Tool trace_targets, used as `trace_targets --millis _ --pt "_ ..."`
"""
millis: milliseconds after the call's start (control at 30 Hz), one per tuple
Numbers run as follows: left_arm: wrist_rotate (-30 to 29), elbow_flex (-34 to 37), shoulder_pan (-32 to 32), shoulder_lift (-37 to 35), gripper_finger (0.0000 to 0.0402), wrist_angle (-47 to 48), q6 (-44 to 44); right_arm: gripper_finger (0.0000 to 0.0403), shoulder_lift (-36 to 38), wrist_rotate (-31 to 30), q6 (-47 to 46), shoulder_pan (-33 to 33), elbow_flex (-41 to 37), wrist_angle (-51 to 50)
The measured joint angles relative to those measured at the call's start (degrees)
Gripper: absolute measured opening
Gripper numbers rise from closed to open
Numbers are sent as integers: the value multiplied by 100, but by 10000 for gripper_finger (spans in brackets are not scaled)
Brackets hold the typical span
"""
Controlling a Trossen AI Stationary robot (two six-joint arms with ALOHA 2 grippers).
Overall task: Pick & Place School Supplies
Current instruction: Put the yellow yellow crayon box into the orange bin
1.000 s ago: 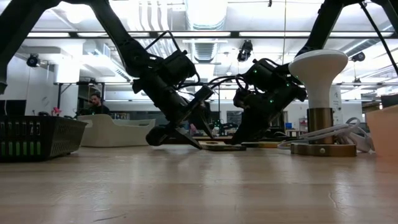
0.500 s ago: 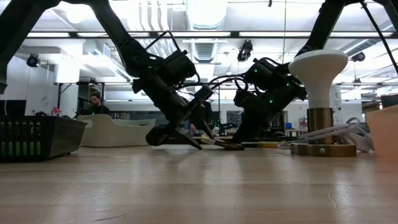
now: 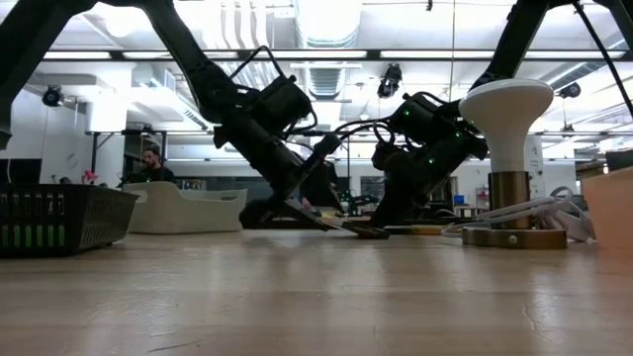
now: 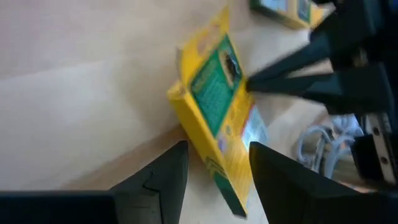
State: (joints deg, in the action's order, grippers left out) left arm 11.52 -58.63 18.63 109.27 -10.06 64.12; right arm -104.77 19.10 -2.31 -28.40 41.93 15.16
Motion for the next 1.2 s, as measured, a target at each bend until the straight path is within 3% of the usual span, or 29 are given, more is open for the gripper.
trace_targets --millis 833,967,1200 --pt "89 -1 2 199 173 -540 48 8 0 25 -9 2 -2 7" --pt "89 -2 2 199 142 -529 52 8 0 25 -9 2 -2 7" --pt "95 -4 3 199 54 -544 101 8 2 23 -9 2 0 13"
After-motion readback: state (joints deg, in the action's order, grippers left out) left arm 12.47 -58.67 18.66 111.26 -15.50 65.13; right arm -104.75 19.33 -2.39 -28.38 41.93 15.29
